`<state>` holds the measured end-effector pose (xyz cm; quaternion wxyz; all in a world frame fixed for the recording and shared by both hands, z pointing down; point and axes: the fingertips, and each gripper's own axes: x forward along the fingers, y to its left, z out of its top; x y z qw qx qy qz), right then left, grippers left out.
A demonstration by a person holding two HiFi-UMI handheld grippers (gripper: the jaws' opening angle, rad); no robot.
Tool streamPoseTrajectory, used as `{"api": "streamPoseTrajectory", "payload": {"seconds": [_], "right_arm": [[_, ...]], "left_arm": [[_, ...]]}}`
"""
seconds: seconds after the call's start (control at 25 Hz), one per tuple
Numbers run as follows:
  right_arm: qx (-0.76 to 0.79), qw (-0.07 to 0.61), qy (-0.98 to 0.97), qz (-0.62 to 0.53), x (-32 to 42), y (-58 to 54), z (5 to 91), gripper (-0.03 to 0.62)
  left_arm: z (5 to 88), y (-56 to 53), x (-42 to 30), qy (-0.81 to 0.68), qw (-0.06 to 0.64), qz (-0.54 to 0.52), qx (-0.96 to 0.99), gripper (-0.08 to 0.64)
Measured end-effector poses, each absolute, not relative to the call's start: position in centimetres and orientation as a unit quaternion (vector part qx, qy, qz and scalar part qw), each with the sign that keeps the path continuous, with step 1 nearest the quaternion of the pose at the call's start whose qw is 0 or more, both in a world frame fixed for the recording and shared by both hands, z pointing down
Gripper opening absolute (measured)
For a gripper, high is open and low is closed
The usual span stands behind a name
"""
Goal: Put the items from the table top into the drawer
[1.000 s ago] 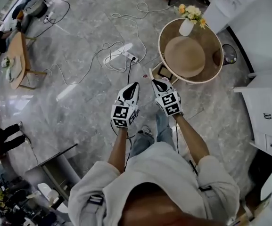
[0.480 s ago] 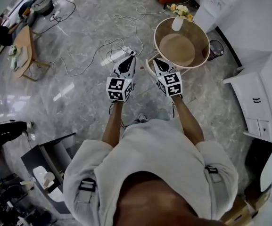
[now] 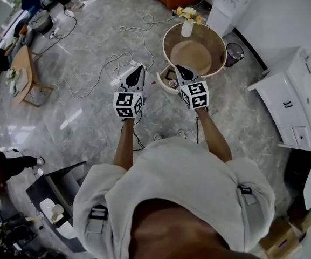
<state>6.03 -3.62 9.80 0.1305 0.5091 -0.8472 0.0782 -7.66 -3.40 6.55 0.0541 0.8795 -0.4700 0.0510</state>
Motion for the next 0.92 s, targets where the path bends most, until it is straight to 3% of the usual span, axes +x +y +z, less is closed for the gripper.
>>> {"api": "streamPoseTrajectory", "payload": {"seconds": [0.92], "right_arm": [[0.508, 0.143, -0.845, 0.083, 12.0, -2.3, 11.0, 0.023]], "left_arm": [[5.8, -2.1, -2.6, -0.479, 0.047, 0.042, 0.876, 0.015]]}}
